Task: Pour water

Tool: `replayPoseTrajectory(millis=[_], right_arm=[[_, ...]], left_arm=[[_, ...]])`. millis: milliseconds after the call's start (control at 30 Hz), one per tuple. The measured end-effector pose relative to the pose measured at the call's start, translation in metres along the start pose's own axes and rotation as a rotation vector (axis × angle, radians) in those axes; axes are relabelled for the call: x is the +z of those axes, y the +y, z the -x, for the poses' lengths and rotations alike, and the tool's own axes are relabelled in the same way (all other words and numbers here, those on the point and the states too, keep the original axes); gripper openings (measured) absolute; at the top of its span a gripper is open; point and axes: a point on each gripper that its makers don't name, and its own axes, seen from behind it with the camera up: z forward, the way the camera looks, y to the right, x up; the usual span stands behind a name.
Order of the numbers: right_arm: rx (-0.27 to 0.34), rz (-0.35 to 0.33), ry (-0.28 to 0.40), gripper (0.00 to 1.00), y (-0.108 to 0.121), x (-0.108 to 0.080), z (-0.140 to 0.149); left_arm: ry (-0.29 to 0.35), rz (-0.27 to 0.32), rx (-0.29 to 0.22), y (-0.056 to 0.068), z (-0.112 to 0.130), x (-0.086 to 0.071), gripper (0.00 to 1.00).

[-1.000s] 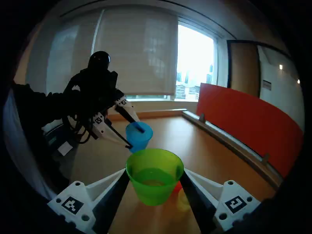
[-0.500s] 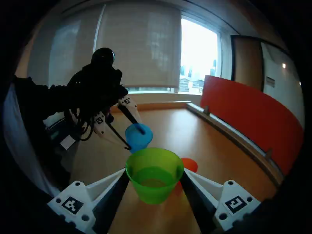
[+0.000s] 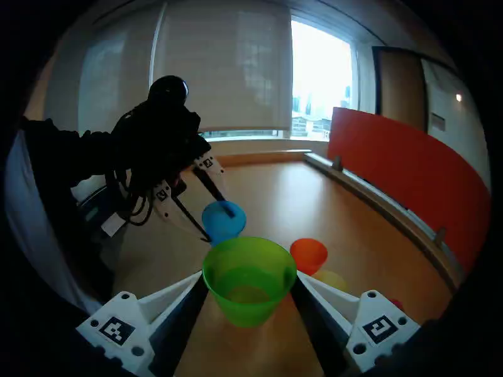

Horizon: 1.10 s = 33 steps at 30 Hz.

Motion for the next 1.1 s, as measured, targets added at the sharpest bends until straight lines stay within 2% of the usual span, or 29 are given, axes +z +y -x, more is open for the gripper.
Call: replayPoseTrajectory(millis=[300,567,800,1100], right_arm=[[-0.001,-0.012,-0.046,0.9,0.001,0.006,0.024],[0.009,-0.016,-0.066,0.9,0.003,0.008,0.038],[0.02,-0.018,-0.075,0.9,0.005,0.011,0.048],[0.023,-0.02,-0.094,0.9,0.005,0.015,0.06]], left_arm=[[-0.036,0.038,0.008,0.008,0.013,0.013,0.82],[-0.051,0.053,0.013,0.01,0.018,0.023,0.82],[-0.042,0.059,0.0,0.009,0.018,0.031,0.82],[-0.036,0.074,0.02,0.013,0.018,0.039,0.82]])
